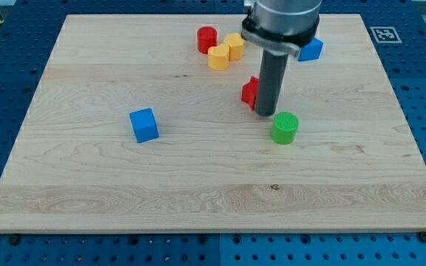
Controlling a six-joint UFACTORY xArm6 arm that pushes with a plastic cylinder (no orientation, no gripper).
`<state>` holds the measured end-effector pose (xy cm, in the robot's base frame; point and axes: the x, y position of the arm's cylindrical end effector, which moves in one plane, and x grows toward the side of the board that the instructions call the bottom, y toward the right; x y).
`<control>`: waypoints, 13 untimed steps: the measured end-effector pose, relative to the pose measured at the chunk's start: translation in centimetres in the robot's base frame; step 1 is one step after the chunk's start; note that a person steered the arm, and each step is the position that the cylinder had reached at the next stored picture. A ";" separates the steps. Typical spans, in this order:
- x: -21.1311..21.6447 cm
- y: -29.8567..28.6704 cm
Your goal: Push the red star closer to the yellow heart
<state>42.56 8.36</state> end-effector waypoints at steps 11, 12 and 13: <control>-7.7 -2.2; -7.7 -2.2; -7.7 -2.2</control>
<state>34.85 6.12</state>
